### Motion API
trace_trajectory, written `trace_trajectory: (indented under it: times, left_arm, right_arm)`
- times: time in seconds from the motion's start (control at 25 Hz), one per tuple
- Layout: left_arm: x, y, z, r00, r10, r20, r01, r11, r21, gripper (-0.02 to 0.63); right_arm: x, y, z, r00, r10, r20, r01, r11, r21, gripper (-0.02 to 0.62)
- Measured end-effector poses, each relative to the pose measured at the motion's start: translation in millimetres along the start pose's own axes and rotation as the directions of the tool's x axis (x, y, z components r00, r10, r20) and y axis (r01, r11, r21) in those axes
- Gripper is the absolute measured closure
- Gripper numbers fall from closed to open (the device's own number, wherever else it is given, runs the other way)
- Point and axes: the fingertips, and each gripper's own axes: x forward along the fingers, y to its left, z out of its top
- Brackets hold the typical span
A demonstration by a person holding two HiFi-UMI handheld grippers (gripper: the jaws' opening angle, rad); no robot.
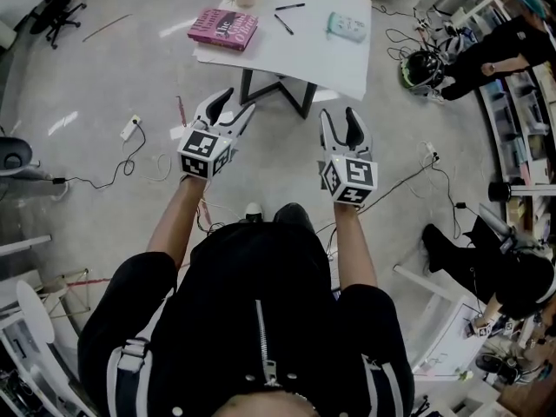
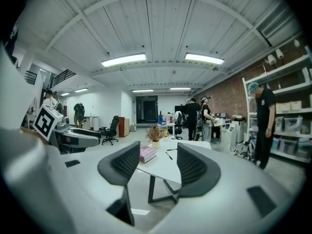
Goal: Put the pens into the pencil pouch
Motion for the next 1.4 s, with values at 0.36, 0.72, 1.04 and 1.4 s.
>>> trace_trajectory:
  times: [0.36, 0.72, 1.04, 1.4]
  left_arm:
    - [29.3, 9.6, -5.4, 0.999, -0.029, -0.025, 0.029, 1.000, -0.003, 0.370]
    - [97.7, 30.5, 0.3, 0.998, -0.026, -0.050, 0.027, 1.000, 0.007, 0.370]
    - [167.5, 44.9, 19.8, 0.998, 0.022, -0.062, -0.021, 1.000, 0.023, 0.370]
    - [219.2, 55.7, 21.6, 0.992, 0.085, -0.094, -0.083, 0.996, 0.033, 0.370]
  right_arm:
    - [22.8, -10.9, 2.0, 1.000, -0.011, -0.014, 0.011, 1.000, 0.000, 0.360]
    - [86.1, -51.8, 3.6, 1.000, 0.002, -0.019, -0.001, 0.999, 0.034, 0.359]
    - [144.8, -100.9, 15.9, 0.998, 0.059, -0.024, -0.058, 0.997, 0.059, 0.367]
    - [206.1, -151.2, 17.3, 0.991, 0.125, -0.040, -0.121, 0.989, 0.086, 0.367]
